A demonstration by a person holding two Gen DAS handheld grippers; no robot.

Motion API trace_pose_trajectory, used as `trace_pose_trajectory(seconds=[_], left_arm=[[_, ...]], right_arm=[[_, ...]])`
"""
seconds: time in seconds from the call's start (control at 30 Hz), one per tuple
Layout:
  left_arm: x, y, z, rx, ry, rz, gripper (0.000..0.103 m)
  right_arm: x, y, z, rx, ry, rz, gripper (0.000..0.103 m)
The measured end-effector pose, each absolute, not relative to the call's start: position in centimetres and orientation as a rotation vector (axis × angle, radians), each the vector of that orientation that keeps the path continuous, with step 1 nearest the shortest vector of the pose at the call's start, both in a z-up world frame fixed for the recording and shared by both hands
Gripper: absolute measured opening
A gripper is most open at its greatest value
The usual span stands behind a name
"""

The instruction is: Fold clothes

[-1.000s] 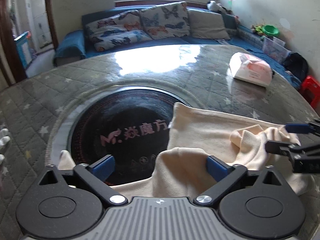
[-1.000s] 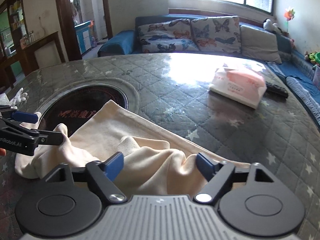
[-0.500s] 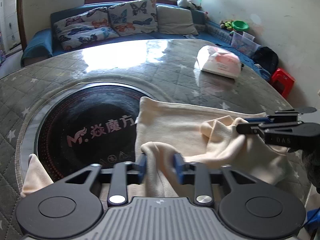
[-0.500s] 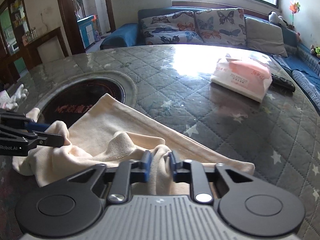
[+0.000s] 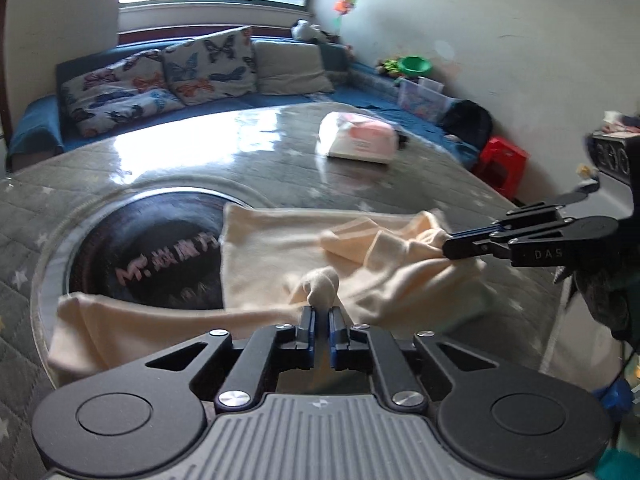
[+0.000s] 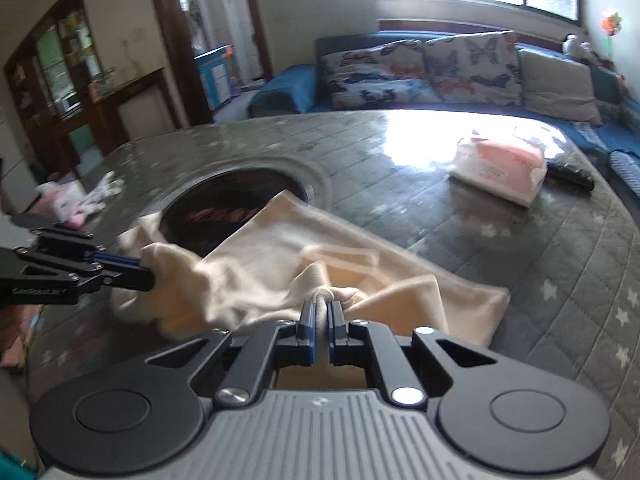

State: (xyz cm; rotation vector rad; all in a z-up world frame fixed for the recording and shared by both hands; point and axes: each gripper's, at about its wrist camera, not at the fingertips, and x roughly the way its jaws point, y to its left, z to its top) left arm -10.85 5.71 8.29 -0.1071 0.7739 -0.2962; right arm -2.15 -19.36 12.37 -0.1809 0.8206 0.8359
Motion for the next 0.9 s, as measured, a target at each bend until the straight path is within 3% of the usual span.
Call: trace_pose_trajectory(seconds=[0.47, 0.67, 0.73, 0.9], left_arm=[[-14.0, 6.5, 8.3, -0.086, 0.822, -0.359, 0.009], [-10.5, 8.8, 10.3, -0.145, 0.750, -0.245, 0.011], [-8.7, 9.2, 10.1, -0.157, 0.757, -0.204, 0.012], [-5.5, 9.0, 8.7, -0.151, 0.793, -0.163, 0.018]], right_arm=[[-7.8, -21.3, 11.9, -0.270, 0.995, 1.044, 0.006], [-4.8, -22.1, 15.2, -0.166, 0.880, 0.982, 0.012], [-3.3, -21.3, 15.1, -0.182, 0.849, 0.934, 0.022], [0.1, -18.9, 13.5, -0.221, 0.831, 0.859, 0.026]])
